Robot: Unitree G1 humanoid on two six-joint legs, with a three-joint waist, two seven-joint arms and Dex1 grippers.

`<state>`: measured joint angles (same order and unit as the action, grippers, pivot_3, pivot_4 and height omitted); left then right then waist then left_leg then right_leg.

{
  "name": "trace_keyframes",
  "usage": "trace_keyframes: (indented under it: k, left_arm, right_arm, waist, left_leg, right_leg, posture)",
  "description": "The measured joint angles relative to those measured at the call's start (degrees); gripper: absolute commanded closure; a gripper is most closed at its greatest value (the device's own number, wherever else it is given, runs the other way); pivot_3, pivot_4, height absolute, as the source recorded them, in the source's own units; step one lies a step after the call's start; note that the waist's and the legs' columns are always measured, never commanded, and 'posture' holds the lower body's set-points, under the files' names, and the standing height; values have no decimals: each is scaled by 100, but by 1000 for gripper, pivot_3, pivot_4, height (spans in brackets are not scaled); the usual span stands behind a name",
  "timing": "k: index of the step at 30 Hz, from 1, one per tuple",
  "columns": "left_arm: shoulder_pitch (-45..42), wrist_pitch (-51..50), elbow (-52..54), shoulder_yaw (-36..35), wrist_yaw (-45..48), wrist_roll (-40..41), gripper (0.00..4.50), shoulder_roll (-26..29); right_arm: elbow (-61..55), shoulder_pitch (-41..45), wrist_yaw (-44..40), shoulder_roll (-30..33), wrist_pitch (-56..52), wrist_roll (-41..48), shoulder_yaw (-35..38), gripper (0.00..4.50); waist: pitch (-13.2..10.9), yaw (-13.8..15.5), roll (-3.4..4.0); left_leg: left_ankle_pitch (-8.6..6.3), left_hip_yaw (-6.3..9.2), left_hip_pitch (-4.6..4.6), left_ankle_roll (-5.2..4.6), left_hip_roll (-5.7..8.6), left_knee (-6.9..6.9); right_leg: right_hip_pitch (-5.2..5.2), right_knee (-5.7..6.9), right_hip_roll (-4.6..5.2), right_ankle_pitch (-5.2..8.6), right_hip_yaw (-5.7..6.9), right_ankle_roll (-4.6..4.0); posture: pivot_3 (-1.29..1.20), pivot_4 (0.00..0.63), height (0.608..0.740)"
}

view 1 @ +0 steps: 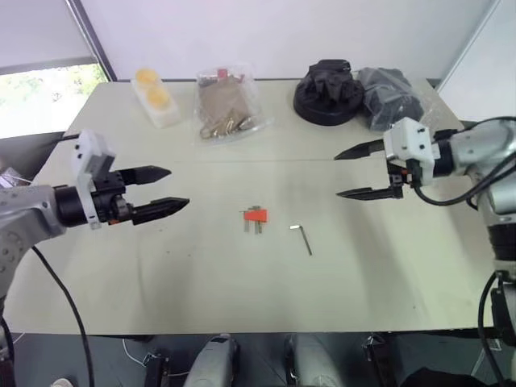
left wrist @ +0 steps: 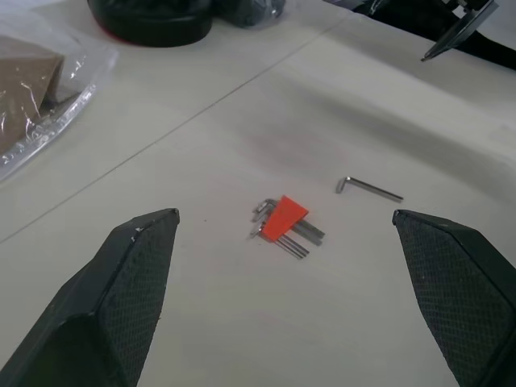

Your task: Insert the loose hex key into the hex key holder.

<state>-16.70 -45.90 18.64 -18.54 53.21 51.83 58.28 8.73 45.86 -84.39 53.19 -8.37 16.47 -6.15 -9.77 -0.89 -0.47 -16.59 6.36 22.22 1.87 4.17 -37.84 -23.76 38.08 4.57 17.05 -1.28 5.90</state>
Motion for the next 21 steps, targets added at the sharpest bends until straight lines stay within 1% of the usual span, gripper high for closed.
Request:
trace_keyframes:
  k: [8, 21]
  left_arm:
    - [-227, 23, -175, 140, -28, -233, 60, -115]
    - [-206, 9, -173, 146, -37, -270, 60, -233]
  right_arm:
    - [26, 60, 26, -261, -124, -3, -28, 895]
    - [24, 58, 127, -283, -177, -2, -28, 895]
  waist:
    - [0, 10, 0]
    - [0, 8, 0]
  left_leg:
    - [1, -2, 20, 2, 1, -3]
    - [1, -2, 23, 2, 1, -3]
  right_leg:
    - [-25, 5, 2, 0, -1, 0]
    - [-29, 6, 2, 0, -2, 0]
  posture:
    - [0, 150, 740]
    - [0, 150, 740]
